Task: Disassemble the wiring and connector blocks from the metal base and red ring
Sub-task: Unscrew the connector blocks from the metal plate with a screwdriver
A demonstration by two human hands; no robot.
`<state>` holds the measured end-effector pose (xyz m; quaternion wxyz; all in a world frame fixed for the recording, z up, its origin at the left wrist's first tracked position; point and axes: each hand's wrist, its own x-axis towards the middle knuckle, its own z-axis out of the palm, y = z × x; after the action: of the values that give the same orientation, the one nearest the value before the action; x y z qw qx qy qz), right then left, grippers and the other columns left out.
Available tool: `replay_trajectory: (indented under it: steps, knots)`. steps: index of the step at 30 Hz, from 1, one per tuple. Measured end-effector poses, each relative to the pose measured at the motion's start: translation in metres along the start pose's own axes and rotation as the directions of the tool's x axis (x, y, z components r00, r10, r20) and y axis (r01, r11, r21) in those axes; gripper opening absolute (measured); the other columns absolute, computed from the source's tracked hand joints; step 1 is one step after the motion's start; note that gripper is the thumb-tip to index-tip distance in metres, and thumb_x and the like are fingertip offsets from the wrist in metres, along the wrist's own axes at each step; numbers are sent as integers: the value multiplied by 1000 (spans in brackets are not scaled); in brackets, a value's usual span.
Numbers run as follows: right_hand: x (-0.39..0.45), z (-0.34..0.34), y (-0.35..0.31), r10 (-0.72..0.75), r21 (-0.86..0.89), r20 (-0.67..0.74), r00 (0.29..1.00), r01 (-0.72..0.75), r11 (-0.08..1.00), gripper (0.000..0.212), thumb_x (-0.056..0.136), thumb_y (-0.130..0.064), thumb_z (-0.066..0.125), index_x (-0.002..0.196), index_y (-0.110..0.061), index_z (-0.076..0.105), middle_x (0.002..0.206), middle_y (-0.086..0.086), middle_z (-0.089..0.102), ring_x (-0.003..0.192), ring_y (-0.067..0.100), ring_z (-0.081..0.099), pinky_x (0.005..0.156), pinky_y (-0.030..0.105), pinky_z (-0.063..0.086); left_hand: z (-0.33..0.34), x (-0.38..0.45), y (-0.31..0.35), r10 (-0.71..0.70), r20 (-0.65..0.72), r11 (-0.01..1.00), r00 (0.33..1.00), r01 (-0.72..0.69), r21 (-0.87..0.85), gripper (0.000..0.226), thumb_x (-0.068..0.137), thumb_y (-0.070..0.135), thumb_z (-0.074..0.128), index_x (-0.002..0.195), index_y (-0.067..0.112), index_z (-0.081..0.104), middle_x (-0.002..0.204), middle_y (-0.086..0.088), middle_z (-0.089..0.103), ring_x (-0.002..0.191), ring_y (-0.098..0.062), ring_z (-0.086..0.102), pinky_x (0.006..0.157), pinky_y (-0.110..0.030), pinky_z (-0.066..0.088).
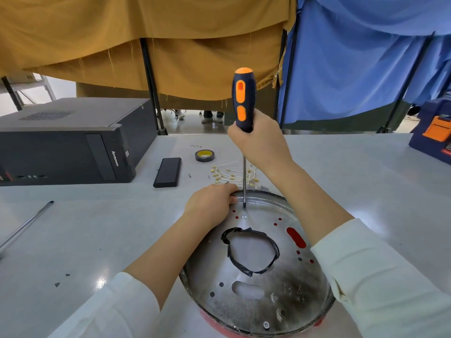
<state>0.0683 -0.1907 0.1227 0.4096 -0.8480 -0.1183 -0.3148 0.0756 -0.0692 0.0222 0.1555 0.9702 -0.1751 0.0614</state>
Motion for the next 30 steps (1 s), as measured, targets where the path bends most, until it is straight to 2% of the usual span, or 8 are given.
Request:
replay_trajectory:
  steps: [8,11,14,17,20,23,25,30]
  knots:
    - [9,-13,11,29,81,72,997,-35,996,32,83,-20,56,61,-28,35,45,-13,37,44,2,36,48,22,29,1,1,1,6,1,999,1000,-6,33,27,97,25,39,119,33,52,113,-4,62,96,-28,56,67,-30,35]
    - [11,-16,8,6,111,185,983,-27,993,32,85,-18,57,61,-25,36,42,-14,37,41,2,35,42,11,29,0,1,0,14,4,999,1000,-14,37,28,97,25,39,120,34,52,114,-4,62,96,-29,57,68,-31,35]
    - [14,-24,7,47,157,330,943,-104,982,31,89,-15,52,63,-21,35,38,-14,33,34,5,30,39,17,31,1,0,-1,18,5,999,1000,-18,35,27,97,26,39,119,34,52,115,-3,62,97,-28,57,68,-30,35]
    - [10,-26,6,54,90,353,934,-91,992,30,93,-25,51,67,-22,36,39,-12,37,33,9,40,40,18,37,2,2,-1,19,7,999,1000,-19,38,29,98,27,38,122,36,51,117,-2,62,99,-27,57,70,-30,36]
    - [3,-25,5,47,-54,284,958,-33,998,29,93,-39,52,71,-21,47,56,-10,55,51,4,54,55,19,41,2,0,-1,16,7,999,1000,-16,38,29,98,27,38,121,36,51,116,-2,62,98,-27,57,70,-30,37]
    - [4,-24,-6,98,210,177,979,-135,968,19,88,-24,64,92,-6,61,80,8,66,66,16,66,69,31,52,2,0,-1,31,5,999,999,-32,32,28,98,27,37,121,35,50,115,-2,62,98,-27,57,70,-30,37]
    - [8,-23,-18,144,403,109,984,-176,898,21,86,-21,66,95,-3,61,71,6,63,54,12,63,60,27,52,2,0,-1,38,-3,999,999,-38,38,26,98,26,37,118,33,51,113,-3,63,96,-27,57,68,-30,35]
    - [4,-11,-24,241,592,17,970,-204,780,25,87,-11,61,69,-17,45,46,-8,41,40,10,36,45,26,40,5,0,-3,43,-3,998,999,-42,43,25,98,25,36,117,33,50,111,-3,63,94,-27,57,66,-31,35]
